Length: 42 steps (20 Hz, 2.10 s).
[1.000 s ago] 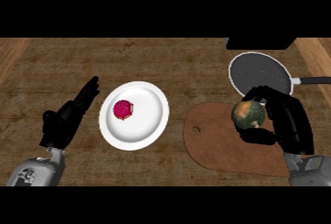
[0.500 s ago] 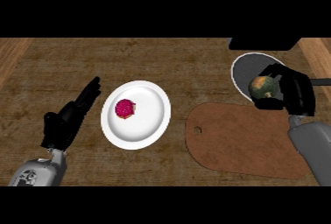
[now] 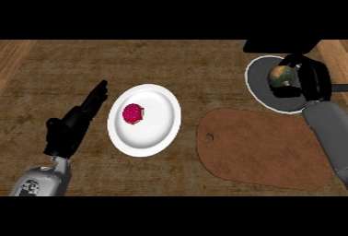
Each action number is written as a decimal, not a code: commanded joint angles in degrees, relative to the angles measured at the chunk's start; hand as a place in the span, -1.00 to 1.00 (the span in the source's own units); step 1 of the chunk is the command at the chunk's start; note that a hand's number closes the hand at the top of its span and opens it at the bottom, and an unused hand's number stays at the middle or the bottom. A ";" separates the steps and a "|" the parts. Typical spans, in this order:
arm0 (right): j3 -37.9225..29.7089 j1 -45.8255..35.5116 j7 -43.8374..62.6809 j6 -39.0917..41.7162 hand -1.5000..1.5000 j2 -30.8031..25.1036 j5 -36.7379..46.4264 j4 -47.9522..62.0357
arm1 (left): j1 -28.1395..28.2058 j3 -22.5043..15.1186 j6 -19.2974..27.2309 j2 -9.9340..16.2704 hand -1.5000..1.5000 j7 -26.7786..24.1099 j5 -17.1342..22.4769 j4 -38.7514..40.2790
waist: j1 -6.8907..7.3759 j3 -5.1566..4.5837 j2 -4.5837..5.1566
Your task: Pick the squash from the cutting board and place it in the pan
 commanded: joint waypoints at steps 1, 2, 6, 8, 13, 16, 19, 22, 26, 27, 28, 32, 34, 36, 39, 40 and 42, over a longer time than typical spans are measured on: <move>-3.97 -6.21 -7.09 -0.73 1.00 -0.40 -0.92 11.33 | -3.94 0.65 -0.25 -0.83 0.00 -0.47 -0.40 3.10 | 0.62 0.06 0.53; -4.28 -6.61 -7.32 -2.13 1.00 0.15 -0.36 13.63 | -0.04 1.63 -2.25 0.78 0.00 -2.46 1.04 1.34 | 0.92 0.04 0.40; -5.72 -10.98 -8.18 -0.33 1.00 -2.16 -0.25 18.04 | -3.26 1.51 -1.17 -0.38 0.00 -1.42 -0.51 3.61 | 0.70 0.04 0.45; -3.24 -8.71 4.04 5.06 -1.00 -4.26 1.90 23.60 | -1.92 0.72 -1.85 -0.07 0.00 -1.38 0.15 1.52 | 2.69 0.01 1.25; -4.55 -9.53 0.04 8.91 -1.00 -2.54 0.69 25.54 | -3.78 -0.98 0.09 -1.93 0.00 -1.64 -2.58 2.33 | 2.93 0.26 1.67; -8.16 -7.82 -4.85 8.58 -1.00 -2.09 -2.88 24.32 | -2.97 0.18 -2.00 -0.48 0.00 -0.04 -0.28 0.51 | 3.28 0.42 1.74; -12.48 -10.12 -7.17 14.15 -1.00 -3.43 -7.36 23.21 | -2.98 -1.03 -0.59 -1.64 0.00 -1.79 -2.22 0.83 | 3.23 0.48 1.86; -17.80 -11.28 -9.80 15.23 -1.00 -2.83 -12.71 21.71 | -3.46 0.85 -2.19 -0.12 0.00 -0.75 -0.38 1.56 | 3.01 0.47 1.77; -22.53 -9.44 -13.80 23.83 -1.00 -5.67 -17.61 22.30 | -3.24 0.58 -1.17 -1.16 0.00 -1.18 -0.99 2.11 | 2.38 0.44 1.81; -23.29 -8.99 -14.41 26.11 -1.00 -6.05 -18.44 22.66 | -3.63 0.47 -1.09 -0.82 0.00 0.12 -1.30 1.29 | 2.52 0.48 1.72; -23.83 -7.65 -15.92 28.78 -1.00 -6.39 -19.08 22.94 | -4.81 0.92 -1.06 -1.18 0.00 0.03 -0.89 2.09 | 1.67 0.41 1.57; -24.44 -6.66 -16.74 38.25 -1.00 -10.97 -19.72 23.79 | -2.51 0.88 -2.09 -0.65 0.00 -2.87 -1.16 3.94 | 1.82 0.32 1.67; -24.75 -2.69 -21.83 41.12 -1.00 -10.50 -20.09 23.67 | -1.26 1.57 -1.67 -0.62 0.00 -4.04 -1.13 3.63 | 1.34 0.29 1.15; -24.57 -0.17 -25.78 44.31 -1.00 -11.88 -19.83 23.30 | -3.15 -0.05 -0.16 -2.55 0.00 -0.15 -1.79 1.98 | 1.25 0.47 1.27; -25.43 0.45 -29.35 43.34 -1.00 -10.85 -20.45 22.78 | -2.41 0.77 -2.03 -1.22 0.00 -1.68 -1.00 2.16 | 1.38 0.32 0.98; -25.84 1.45 -30.61 43.97 -1.00 -11.88 -20.71 22.94 | -2.21 -0.04 -0.68 -2.39 0.00 -1.49 -1.89 1.63 | 1.63 0.41 1.18; -26.28 2.61 -32.13 45.95 -1.00 -11.75 -21.14 23.36 | -1.32 0.99 -1.94 -0.84 0.00 -1.20 -1.18 0.58 | 1.33 0.32 0.80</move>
